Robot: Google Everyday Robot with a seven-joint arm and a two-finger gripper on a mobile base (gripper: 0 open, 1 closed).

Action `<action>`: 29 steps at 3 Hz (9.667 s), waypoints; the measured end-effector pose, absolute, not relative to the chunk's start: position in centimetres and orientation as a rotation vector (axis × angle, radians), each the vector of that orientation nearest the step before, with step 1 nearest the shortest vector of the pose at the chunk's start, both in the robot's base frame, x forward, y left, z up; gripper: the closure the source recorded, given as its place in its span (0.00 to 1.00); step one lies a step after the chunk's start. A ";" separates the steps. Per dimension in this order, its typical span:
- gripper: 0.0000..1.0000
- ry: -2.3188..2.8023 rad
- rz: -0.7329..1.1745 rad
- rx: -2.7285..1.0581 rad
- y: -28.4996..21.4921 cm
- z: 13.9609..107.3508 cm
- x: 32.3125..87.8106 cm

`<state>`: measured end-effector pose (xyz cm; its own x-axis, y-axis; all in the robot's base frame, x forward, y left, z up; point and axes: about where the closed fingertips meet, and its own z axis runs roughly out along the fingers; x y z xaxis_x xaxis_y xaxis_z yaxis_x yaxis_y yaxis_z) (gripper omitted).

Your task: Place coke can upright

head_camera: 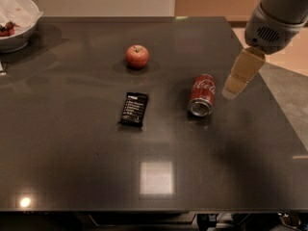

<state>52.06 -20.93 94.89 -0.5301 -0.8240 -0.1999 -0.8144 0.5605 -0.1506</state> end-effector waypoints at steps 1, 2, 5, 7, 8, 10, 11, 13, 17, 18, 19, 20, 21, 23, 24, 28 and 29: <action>0.00 2.639 -0.039 -1.174 -20.3 93.9 54.1; 0.00 2.689 -0.033 -1.033 -19.3 93.2 55.3; 0.00 2.845 -0.054 -0.706 -16.2 89.4 57.6; 0.00 2.930 -0.020 -0.482 -15.5 87.5 59.2; 0.00 2.968 0.007 -0.405 -15.5 86.6 59.6; 0.16 3.033 0.023 -0.321 -15.7 85.1 59.3; 0.39 3.051 0.036 -0.315 -15.4 84.9 58.6; 0.87 2.988 0.069 -0.398 -14.7 87.0 58.2; 1.00 2.314 0.113 -0.982 -14.6 94.0 59.6; 1.00 2.117 0.180 -0.999 -14.7 94.9 60.2; 1.00 1.963 0.252 -1.006 -14.6 95.4 60.6; 1.00 1.827 0.309 -1.039 -14.7 95.3 60.3; 1.00 1.706 0.326 -1.088 -15.1 94.6 59.6; 1.00 1.601 0.363 -1.093 -16.1 93.1 58.6; 1.00 1.581 0.371 -1.093 -16.3 92.8 58.4; 0.59 1.514 0.518 -0.932 -17.4 90.8 59.5; 0.35 1.517 0.531 -0.922 -17.5 90.6 59.5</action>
Offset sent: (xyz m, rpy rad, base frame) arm 0.0453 0.0258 -0.0276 0.0704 0.0225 -0.3839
